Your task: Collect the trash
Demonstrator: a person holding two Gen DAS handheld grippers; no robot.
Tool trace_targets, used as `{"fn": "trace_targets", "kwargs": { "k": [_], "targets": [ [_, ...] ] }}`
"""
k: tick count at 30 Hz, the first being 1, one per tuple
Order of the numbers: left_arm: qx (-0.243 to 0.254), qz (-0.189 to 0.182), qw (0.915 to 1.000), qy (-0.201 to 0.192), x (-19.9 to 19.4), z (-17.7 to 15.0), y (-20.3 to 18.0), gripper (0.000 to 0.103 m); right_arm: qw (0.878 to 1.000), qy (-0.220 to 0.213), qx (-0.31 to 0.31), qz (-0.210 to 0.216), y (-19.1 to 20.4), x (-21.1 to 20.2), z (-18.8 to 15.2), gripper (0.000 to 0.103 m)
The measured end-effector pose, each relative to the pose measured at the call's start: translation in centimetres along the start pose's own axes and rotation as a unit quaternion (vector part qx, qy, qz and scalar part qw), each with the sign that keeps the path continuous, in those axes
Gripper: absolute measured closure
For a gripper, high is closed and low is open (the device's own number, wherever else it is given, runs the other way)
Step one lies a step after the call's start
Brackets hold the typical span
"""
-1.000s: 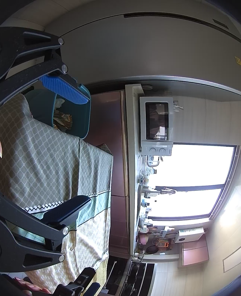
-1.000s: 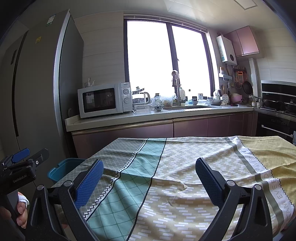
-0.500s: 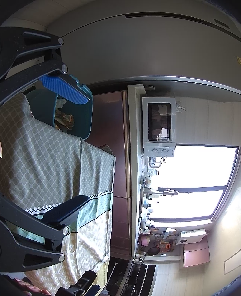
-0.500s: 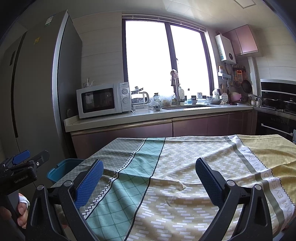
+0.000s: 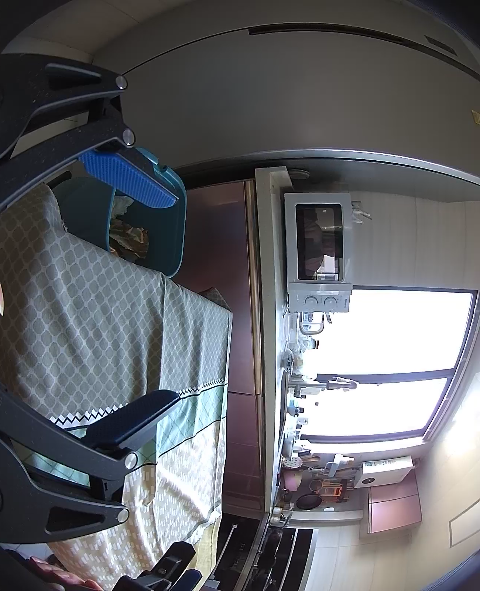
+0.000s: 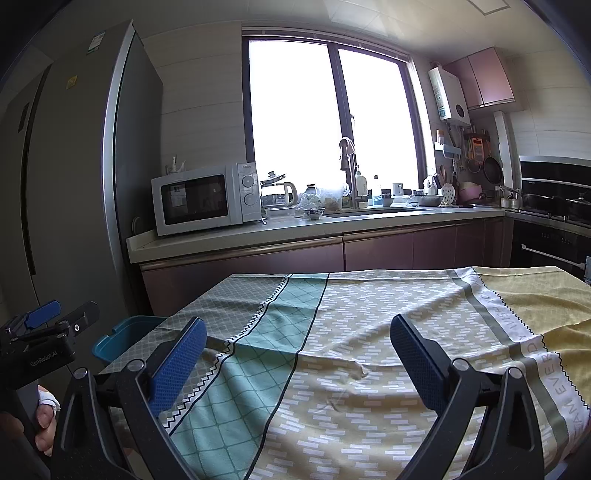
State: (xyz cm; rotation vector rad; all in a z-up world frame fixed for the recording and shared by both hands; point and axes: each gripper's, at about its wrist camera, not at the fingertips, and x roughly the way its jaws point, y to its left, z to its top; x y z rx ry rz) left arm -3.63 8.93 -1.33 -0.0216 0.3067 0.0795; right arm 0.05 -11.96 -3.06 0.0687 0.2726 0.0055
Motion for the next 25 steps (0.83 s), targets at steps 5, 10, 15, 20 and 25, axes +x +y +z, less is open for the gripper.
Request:
{"fn": "trace_targets", "kwargs": {
  "k": [5,10,15,20,25],
  "targets": [
    [-0.001,-0.001,1.0,0.001,0.0,0.0,0.0,0.006,1.0,0.002,0.001,-0.001,0.0,0.1,0.0,0.007],
    [0.001,0.001,1.0,0.003,0.2,-0.1,-0.2,0.006,1.0,0.002,0.003,-0.003,-0.2,0.1,-0.1,0.007],
    [0.0,-0.013,0.9998,0.014,0.9,0.0,-0.5,0.006,1.0,0.002,0.004,-0.004,-0.4,0.1,-0.1,0.007],
    [-0.001,-0.042,0.9966,0.071,4.0,0.5,-1.2,0.006,1.0,0.014,0.004,-0.005,-1.2,0.8,0.0,0.007],
    [0.006,-0.055,0.9885,0.14,9.6,1.3,-2.8,0.006,0.998,0.057,0.015,-0.004,-3.8,2.8,0.5,0.007]
  ]
}}
